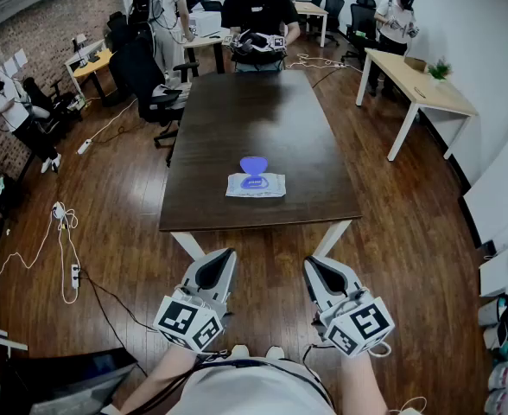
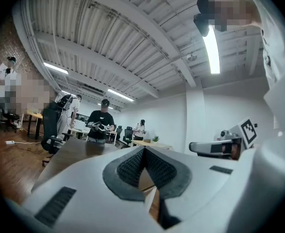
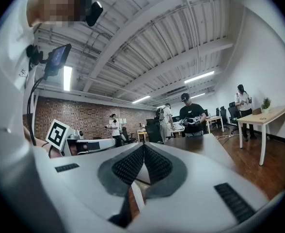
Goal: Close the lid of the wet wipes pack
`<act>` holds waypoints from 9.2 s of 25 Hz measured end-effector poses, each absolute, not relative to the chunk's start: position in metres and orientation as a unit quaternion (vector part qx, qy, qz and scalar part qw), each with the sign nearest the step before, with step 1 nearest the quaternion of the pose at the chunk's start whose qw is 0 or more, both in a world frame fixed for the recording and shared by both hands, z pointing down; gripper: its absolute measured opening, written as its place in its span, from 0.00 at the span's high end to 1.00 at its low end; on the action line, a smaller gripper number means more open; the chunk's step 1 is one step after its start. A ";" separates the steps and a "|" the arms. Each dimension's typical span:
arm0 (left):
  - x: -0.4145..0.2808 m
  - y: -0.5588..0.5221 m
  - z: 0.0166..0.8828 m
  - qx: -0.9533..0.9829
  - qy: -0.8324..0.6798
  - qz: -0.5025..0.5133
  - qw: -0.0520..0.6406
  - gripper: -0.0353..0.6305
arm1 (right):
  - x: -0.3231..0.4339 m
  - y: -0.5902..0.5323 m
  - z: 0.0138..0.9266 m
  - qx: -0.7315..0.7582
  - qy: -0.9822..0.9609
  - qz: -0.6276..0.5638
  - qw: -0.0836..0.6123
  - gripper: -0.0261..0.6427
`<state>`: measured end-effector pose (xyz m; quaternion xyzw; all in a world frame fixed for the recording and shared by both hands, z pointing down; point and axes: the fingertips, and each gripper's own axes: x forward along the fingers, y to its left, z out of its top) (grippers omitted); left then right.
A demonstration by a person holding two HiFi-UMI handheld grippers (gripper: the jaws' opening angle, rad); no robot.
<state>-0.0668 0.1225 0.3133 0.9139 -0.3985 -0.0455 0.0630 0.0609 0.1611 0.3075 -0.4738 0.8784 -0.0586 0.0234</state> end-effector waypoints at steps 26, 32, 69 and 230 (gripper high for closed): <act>-0.022 0.131 0.323 0.905 -0.420 -0.024 0.067 0.94 | 0.096 0.165 0.333 -0.436 0.896 -0.080 0.007 0.95; -0.022 0.097 0.328 0.905 -0.418 -0.024 0.079 0.94 | 0.092 0.133 0.338 -0.439 0.895 -0.082 0.002 0.95; -0.052 -0.222 0.390 0.931 -0.330 -0.013 0.152 0.94 | 0.030 -0.200 0.360 -0.451 0.886 -0.104 -0.017 0.95; -0.096 -0.178 0.368 0.929 -0.346 -0.024 0.131 0.94 | 0.029 -0.133 0.384 -0.496 0.861 -0.113 -0.015 0.95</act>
